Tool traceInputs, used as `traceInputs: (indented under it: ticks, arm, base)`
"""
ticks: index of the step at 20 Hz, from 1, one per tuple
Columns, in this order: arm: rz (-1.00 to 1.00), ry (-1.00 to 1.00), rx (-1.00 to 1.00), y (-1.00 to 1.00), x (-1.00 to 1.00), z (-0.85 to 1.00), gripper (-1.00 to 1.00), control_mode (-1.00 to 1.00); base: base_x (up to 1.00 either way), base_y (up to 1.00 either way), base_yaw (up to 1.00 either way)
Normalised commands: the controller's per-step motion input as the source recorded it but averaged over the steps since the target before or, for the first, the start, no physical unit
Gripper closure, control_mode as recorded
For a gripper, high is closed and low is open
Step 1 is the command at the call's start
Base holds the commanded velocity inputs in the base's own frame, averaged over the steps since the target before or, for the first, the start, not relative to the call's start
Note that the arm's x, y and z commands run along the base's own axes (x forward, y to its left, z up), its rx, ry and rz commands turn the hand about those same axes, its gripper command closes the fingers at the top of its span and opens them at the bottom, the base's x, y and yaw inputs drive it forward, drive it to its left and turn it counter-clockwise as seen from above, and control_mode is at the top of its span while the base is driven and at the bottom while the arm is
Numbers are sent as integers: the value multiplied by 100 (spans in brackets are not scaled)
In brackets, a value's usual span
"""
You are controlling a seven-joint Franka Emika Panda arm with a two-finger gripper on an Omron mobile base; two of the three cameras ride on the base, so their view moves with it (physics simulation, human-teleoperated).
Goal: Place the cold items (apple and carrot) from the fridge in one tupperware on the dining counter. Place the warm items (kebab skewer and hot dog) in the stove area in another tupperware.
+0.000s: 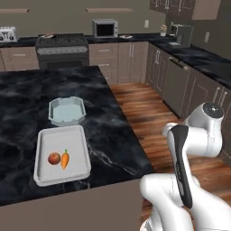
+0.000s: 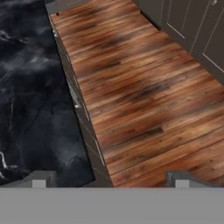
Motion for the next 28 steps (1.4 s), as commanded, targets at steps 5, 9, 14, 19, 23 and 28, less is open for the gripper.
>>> traceInputs:
  ticks: [5,9,14,19,23,28]
  arm:
    - [0,0,0,0,0,0,-100,100]
    - [0,0,0,0,0,0,-100,100]
    - [0,0,0,0,0,0,-100,100]
    - [0,0,0,0,0,0,-100,100]
    - [0,0,0,0,0,0,-100,100]
    - [0,0,0,0,0,0,-100,100]
  base:
    - [16,-100,-4]
    - [65,-89,0]
    - [97,-56,2]
    - [100,-12,6]
    - [100,0,7]
    - [100,-33,1]
